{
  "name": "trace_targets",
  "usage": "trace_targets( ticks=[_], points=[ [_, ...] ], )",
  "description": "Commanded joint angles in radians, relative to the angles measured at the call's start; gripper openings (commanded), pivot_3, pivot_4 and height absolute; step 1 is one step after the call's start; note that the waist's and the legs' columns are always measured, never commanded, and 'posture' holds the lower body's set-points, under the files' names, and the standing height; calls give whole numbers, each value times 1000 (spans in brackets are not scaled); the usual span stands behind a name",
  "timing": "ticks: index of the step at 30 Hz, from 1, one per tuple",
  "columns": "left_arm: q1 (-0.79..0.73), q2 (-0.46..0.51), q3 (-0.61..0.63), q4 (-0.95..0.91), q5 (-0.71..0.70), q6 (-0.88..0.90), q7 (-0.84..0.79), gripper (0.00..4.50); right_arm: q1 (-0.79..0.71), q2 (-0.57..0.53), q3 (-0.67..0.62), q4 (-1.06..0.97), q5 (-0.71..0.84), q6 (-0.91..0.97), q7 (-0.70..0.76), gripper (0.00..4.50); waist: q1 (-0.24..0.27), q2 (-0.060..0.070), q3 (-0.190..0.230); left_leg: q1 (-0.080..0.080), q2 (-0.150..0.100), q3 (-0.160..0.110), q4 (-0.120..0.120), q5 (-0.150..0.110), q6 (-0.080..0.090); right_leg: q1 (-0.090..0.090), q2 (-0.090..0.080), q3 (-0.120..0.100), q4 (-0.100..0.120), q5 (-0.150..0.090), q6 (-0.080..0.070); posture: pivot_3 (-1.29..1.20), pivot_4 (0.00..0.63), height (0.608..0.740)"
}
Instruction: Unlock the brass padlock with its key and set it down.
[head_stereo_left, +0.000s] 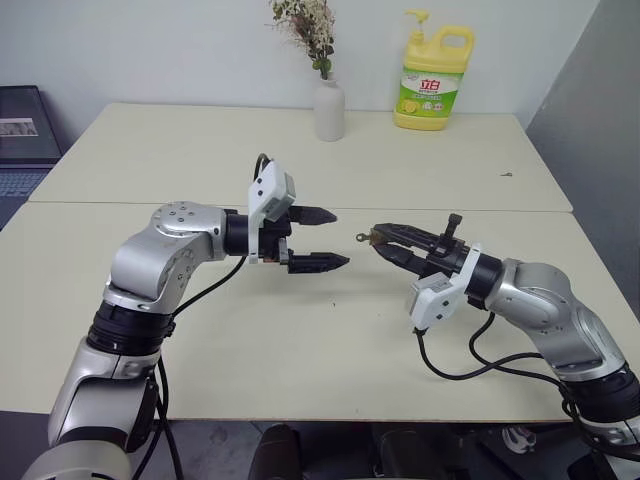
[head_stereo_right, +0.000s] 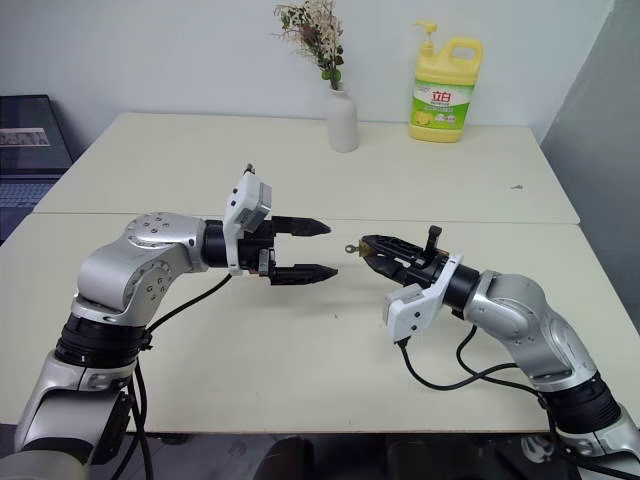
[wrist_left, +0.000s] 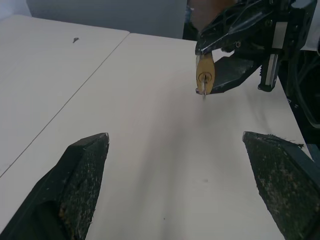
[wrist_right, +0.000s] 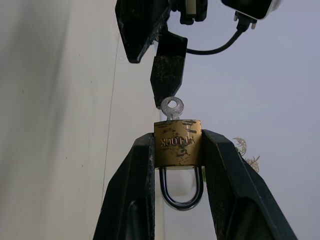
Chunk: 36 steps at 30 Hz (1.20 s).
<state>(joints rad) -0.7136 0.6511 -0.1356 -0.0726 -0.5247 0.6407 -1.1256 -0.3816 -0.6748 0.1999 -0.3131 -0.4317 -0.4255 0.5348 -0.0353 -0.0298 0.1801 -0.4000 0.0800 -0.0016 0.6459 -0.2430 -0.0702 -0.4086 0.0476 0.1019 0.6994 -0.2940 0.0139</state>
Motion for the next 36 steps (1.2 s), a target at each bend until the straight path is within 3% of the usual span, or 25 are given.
trace_targets(
  ticks=[1, 14, 18, 29, 36],
  points=[
    [-21, -25, 4, -24, -11, -2, -6, 4500, -27, 10, -8, -8, 2, -14, -8, 931, 1, 0, 0, 0, 0, 0, 0, 0, 0, 0, 0, 0, 0, 0, 0, 0, 150, 740],
    [-79, -72, 42, 25, -59, 60, -14, 4500, -36, 26, 1, 10, 5, -9, 4, 931, 2, 0, 0, 0, 0, 0, 0, 0, 0, 0, 0, 0, 0, 0, 0, 0, 150, 740],
    [-85, -72, 39, 30, -60, 61, -26, 3593, -33, 30, 3, 8, 7, -1, 7, 931, 2, 0, 0, 0, 0, 0, 0, 0, 0, 0, 0, 0, 0, 0, 0, 0, 150, 740],
    [-81, -66, 12, 41, -33, 57, -64, 23, -42, 43, 7, 7, 12, 1, 14, 931, 3, 0, 0, 0, 0, -1, 0, 0, 0, 0, 0, 0, 0, 0, 0, 0, 150, 740],
    [-83, -73, 4, 49, -19, 47, -78, 0, -49, 51, 4, 6, 19, 2, 21, 931, 3, 0, 0, 0, 0, -1, 0, 0, 0, 0, 0, 0, 1, 0, 0, 0, 150, 740]
  ],
)
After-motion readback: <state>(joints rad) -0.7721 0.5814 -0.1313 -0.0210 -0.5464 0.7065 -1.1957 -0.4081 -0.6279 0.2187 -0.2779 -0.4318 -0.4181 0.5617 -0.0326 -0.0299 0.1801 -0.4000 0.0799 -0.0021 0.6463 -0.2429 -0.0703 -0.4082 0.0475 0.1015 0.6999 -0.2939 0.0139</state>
